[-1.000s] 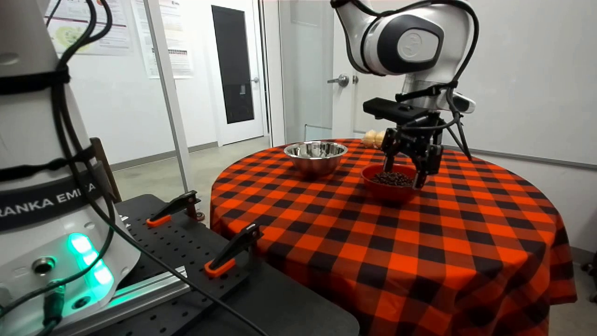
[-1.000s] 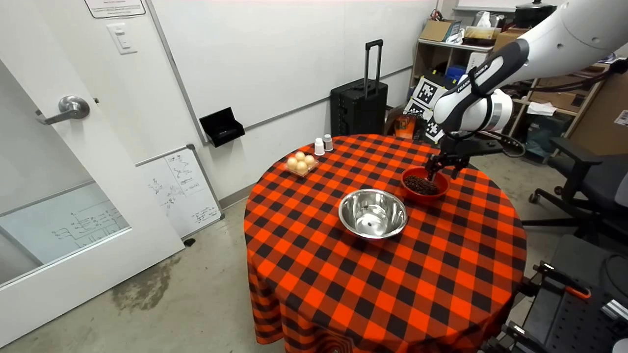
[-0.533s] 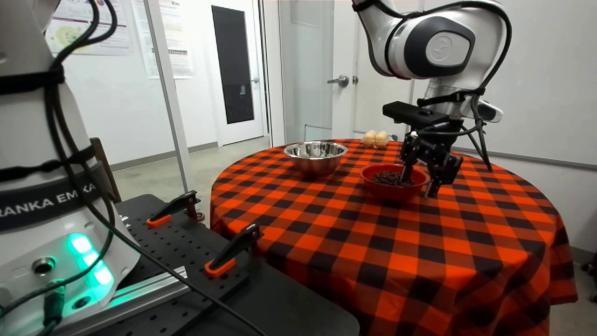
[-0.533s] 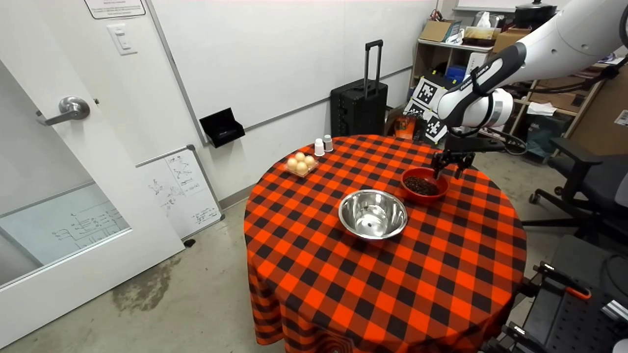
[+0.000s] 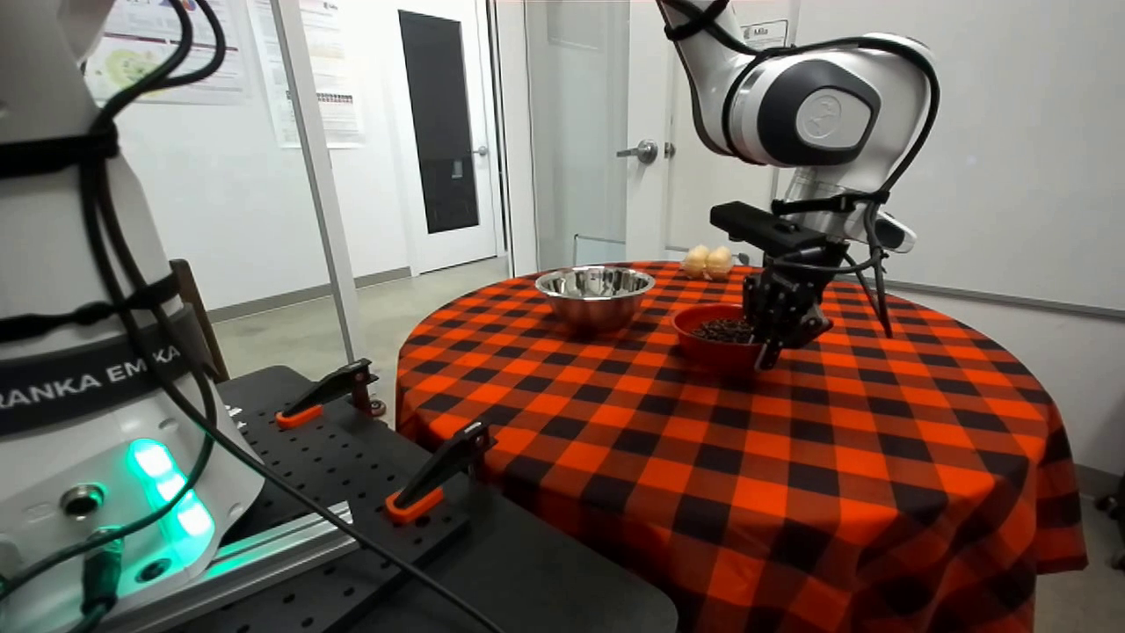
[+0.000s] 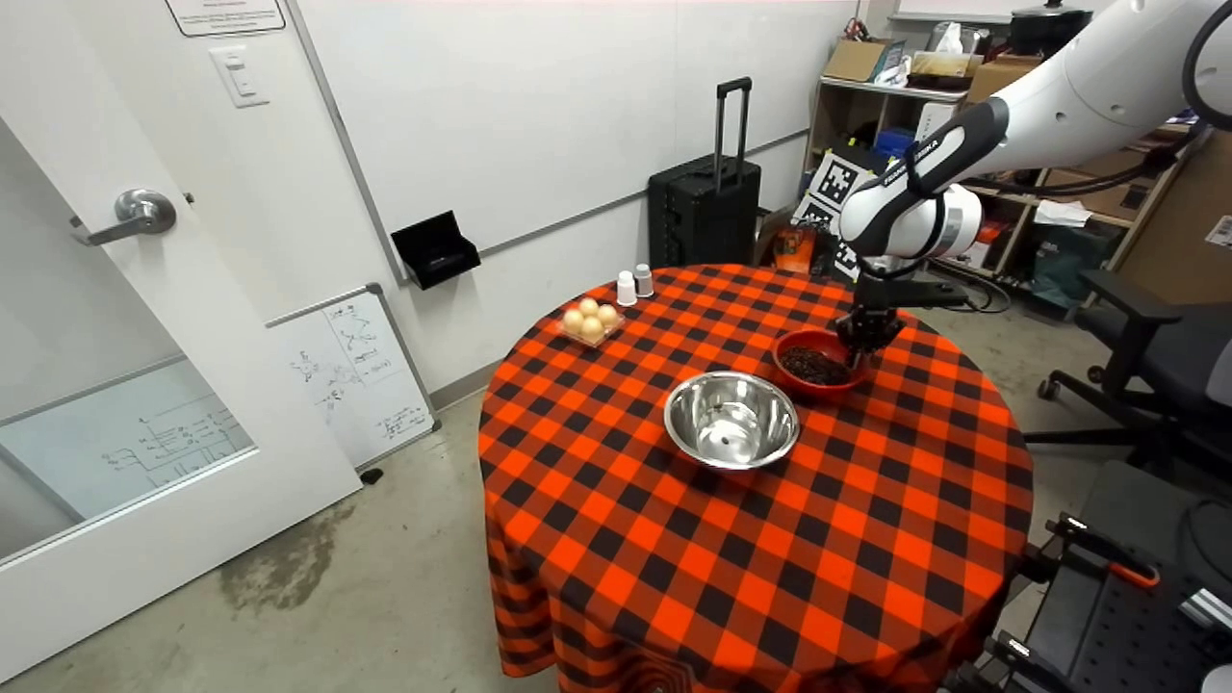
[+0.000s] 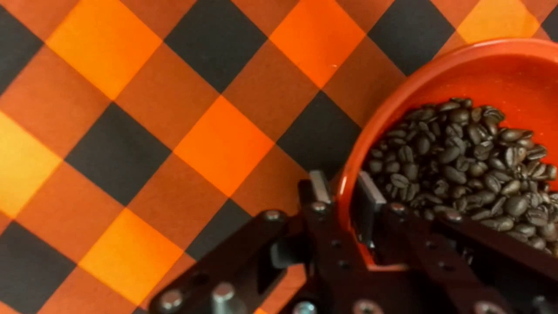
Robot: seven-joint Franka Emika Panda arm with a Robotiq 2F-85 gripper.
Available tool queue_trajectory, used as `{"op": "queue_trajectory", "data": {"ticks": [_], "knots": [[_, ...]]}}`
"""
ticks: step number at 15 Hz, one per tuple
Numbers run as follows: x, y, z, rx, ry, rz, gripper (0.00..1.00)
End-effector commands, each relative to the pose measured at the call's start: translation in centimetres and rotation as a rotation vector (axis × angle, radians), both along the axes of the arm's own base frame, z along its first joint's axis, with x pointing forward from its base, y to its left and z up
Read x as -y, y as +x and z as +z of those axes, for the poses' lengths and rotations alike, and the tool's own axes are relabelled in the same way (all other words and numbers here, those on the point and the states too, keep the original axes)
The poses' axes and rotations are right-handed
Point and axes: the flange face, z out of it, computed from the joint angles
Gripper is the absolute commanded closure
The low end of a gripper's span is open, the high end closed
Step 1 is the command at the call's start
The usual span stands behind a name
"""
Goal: Pour the contents from the red bowl into the silver bowl
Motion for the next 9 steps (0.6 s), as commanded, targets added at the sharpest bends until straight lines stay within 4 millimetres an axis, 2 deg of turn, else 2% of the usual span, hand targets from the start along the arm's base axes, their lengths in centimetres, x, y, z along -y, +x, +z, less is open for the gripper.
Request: {"op": "queue_trajectory", "data": {"ticks": [1, 6, 9], "knots": [[0.4, 1.3, -0.1, -0.007, 0.030, -0.001, 1.00], [0.8, 2.8, 1.3, 0.012, 0.056, 0.005, 0.99], [0.5, 3.1, 3.0, 0.055, 0.084, 0.010, 0.98]]}}
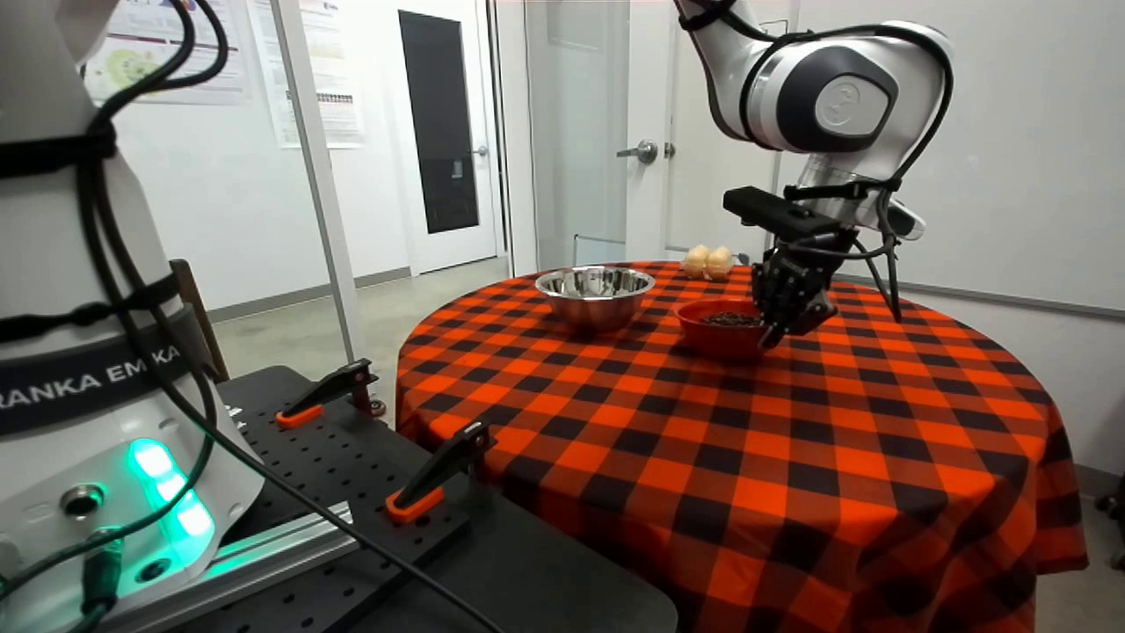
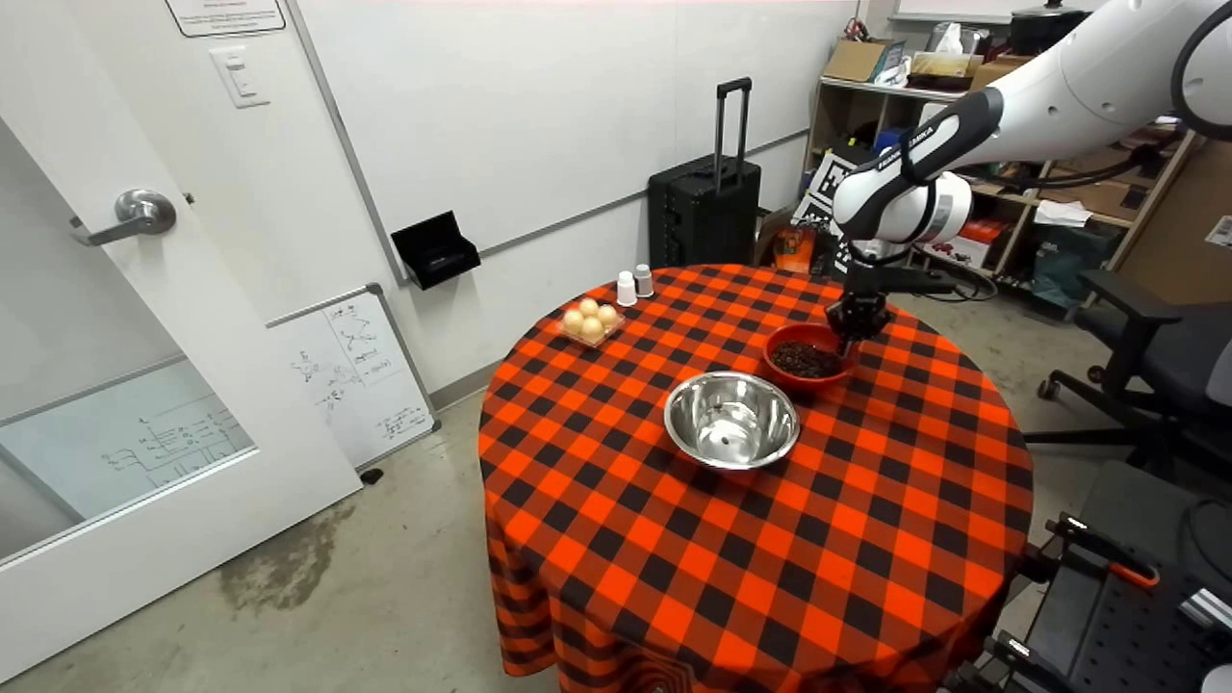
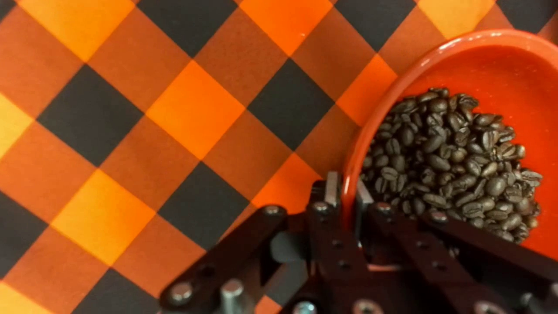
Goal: Pour the contents from the red bowl into the silver bowl
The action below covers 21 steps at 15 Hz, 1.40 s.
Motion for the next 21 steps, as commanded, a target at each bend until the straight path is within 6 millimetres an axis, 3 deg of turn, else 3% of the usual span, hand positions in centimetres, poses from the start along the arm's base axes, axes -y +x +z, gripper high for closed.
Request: {"op": "queue_trajectory", "data": {"ticks": [1, 7, 10, 12, 16, 21], "knots": [[0.0, 1.1, 2.5, 0.055, 0.053, 0.009, 0.98], [-1.6, 2.9, 9.5, 0.086, 0.030, 0.150, 0.98], [-3.9, 3.8, 12.9, 0.018, 0.002, 0.250, 0.98], [-6.2, 4.6, 14.2, -0.037, -0.015, 0.318, 0.98], [-11.9, 6.9, 15.1, -0.104, -0.070, 0.447, 0.98], [-18.3, 9.6, 13.1, -0.222, -0.206, 0.521, 0.98]]}}
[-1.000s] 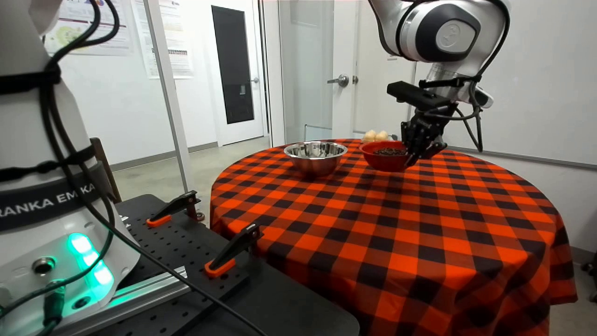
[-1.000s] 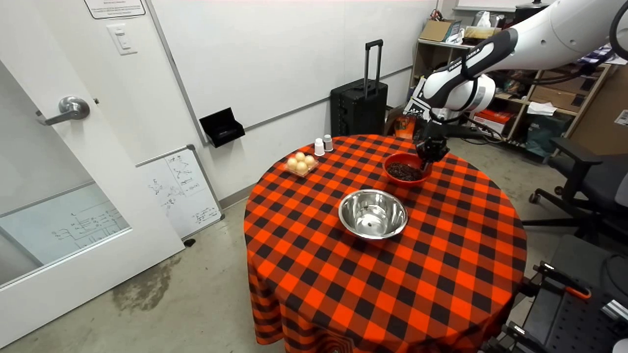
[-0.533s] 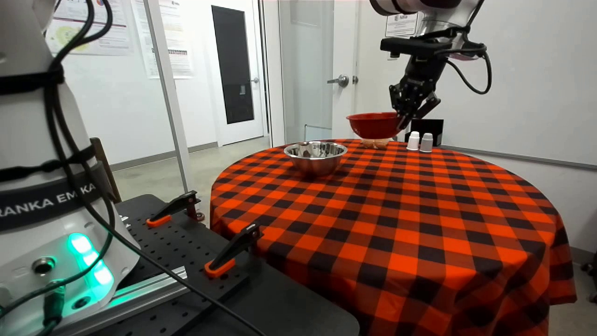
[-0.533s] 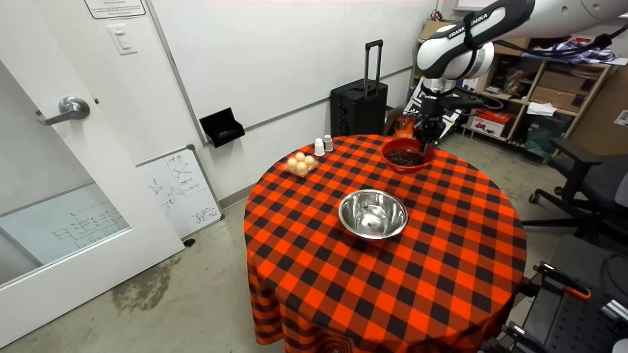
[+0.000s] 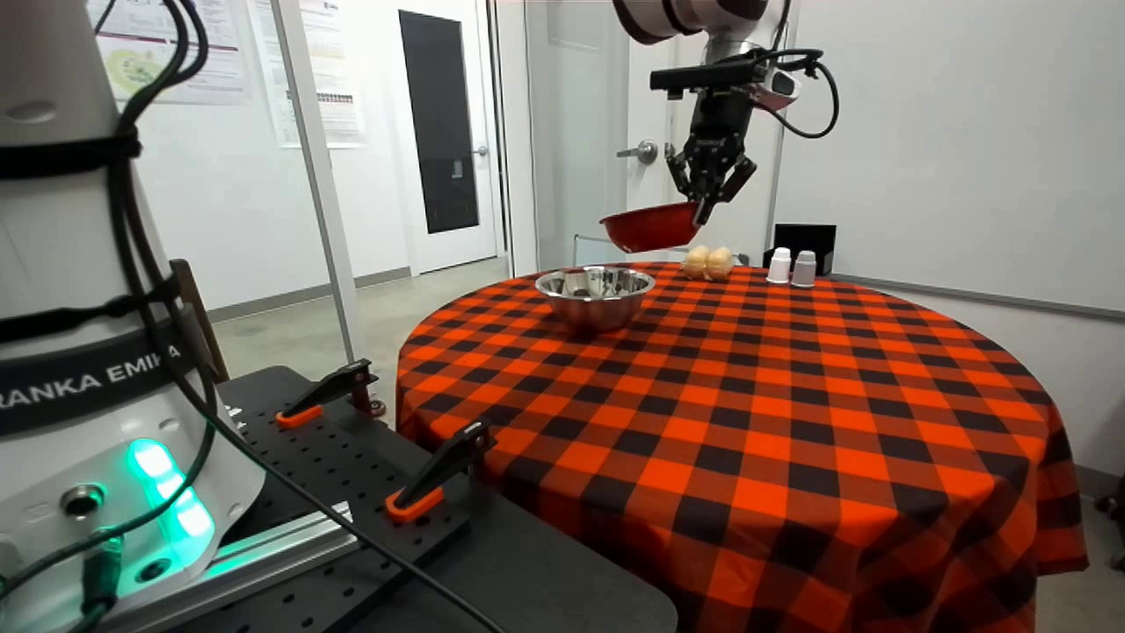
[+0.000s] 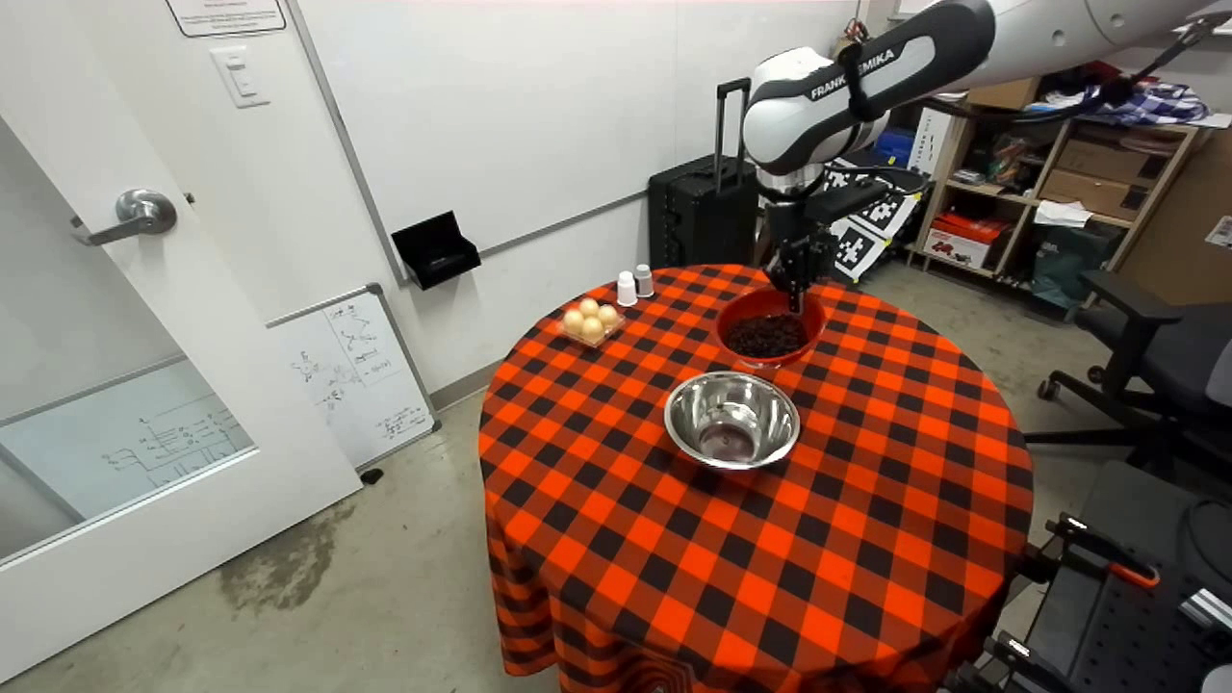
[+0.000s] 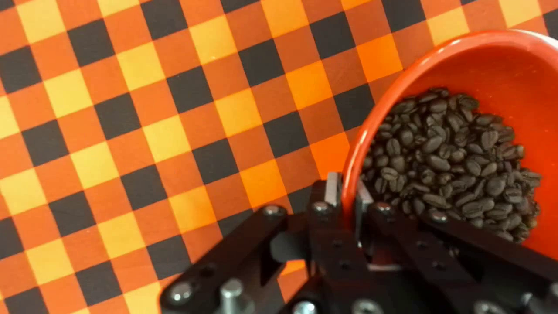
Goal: Pour the contents from the red bowl into the silver bowl
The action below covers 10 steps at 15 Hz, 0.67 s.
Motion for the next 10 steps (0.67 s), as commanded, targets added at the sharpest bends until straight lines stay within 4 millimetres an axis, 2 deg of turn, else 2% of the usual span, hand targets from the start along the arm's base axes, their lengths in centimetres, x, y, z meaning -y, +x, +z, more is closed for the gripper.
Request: {"op": "queue_trajectory", "data": {"ticks": [1, 6, 10], "knots": [[-3.4, 2.0, -1.2, -0.070, -0.124, 0.032, 0.98], [-7.8, 3.2, -2.9, -0.127, -0.337, 0.052, 0.98], [-11.7, 3.5, -2.6, -0.168, -0.431, 0.067, 0.98]]}}
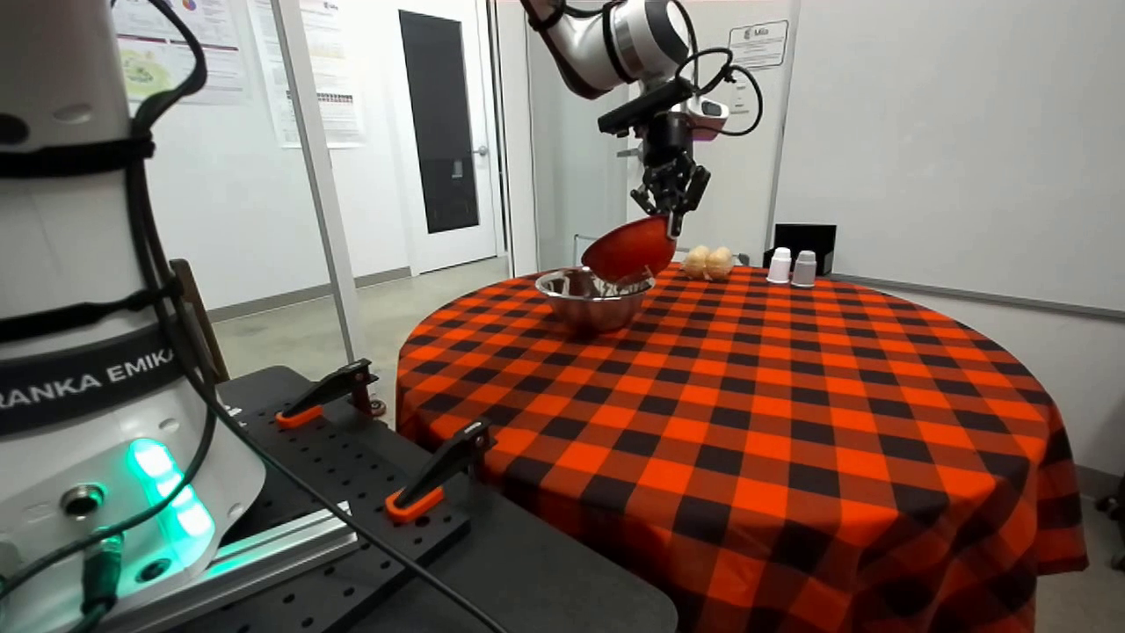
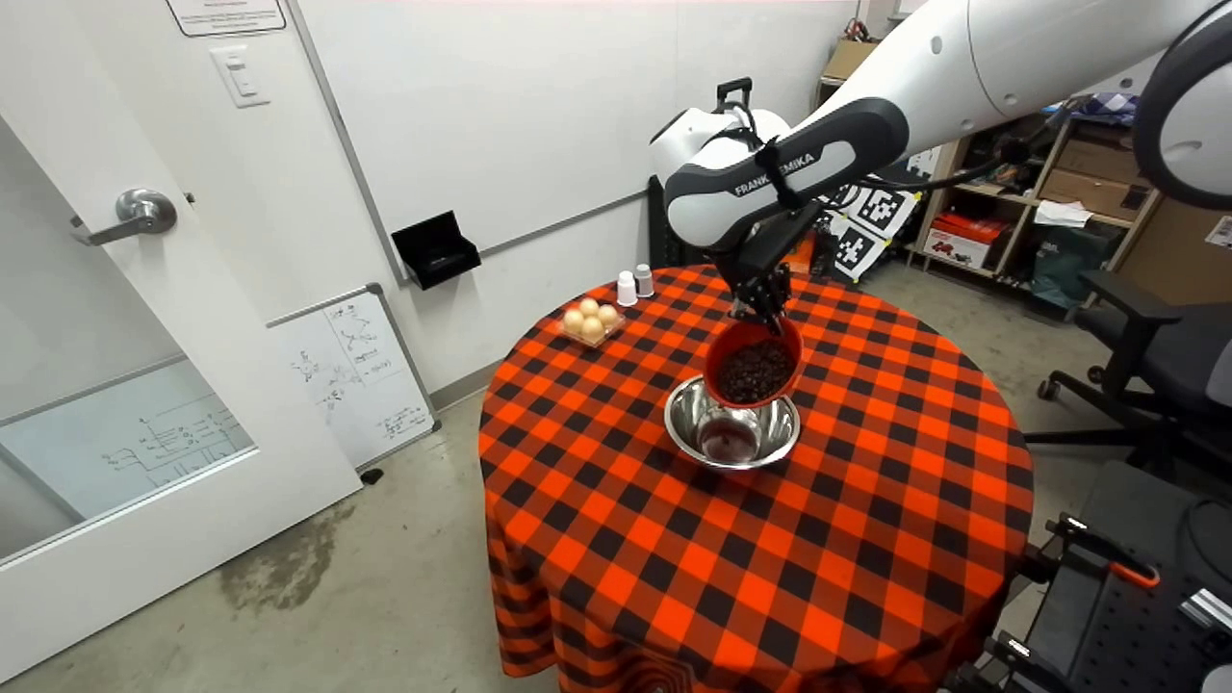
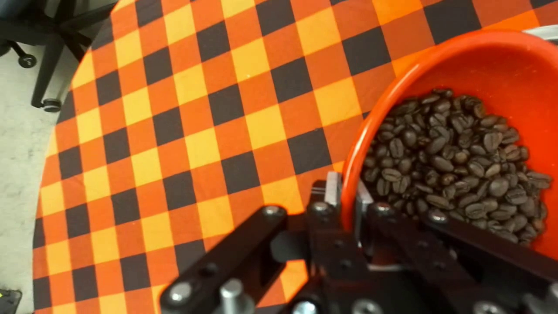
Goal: Pour the contents from the red bowl into the silver bowl
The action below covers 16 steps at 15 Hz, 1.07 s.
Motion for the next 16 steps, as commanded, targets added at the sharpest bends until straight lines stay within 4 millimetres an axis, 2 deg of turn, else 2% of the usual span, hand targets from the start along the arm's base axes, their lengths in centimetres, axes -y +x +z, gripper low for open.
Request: {"op": "queue_trajectory", "data": {"ticks": [1, 7, 12, 16], "knots": [[-3.1, 1.0, 1.3, -0.025, -0.114, 0.015, 0.98], [-8.5, 1.6, 2.1, -0.012, -0.378, 0.112, 0.98], [-11.2, 1.7, 2.7, 0.008, -0.573, 0.174, 0.98], [-12.6, 1.4, 2.6, -0.004, -0.642, 0.193, 0.98]]}}
